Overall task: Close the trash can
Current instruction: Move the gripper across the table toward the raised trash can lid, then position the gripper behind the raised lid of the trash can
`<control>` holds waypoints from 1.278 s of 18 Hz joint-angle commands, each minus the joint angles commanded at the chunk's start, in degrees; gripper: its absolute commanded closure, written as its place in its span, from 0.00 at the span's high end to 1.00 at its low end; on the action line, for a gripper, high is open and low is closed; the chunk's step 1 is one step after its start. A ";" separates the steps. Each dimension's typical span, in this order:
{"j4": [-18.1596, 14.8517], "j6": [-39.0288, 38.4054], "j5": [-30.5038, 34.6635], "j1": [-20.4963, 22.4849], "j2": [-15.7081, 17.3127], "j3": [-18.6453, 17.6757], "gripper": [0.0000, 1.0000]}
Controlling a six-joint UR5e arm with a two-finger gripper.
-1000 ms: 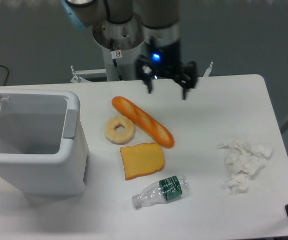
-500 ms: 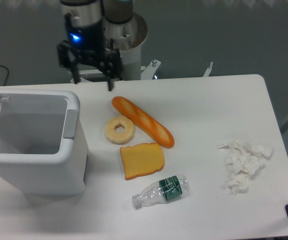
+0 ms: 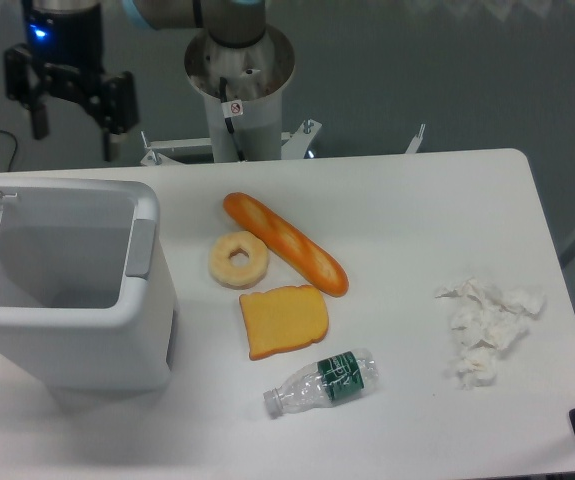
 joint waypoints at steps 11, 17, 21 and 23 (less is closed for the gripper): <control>1.05 -3.87 -1.14 -5.11 -2.47 2.82 1.00; 5.98 -6.50 -0.62 -4.94 -5.10 4.66 1.00; 6.15 -6.59 -0.53 -3.97 -5.19 5.46 1.00; 6.15 -6.59 -0.53 -2.66 -4.58 5.37 1.00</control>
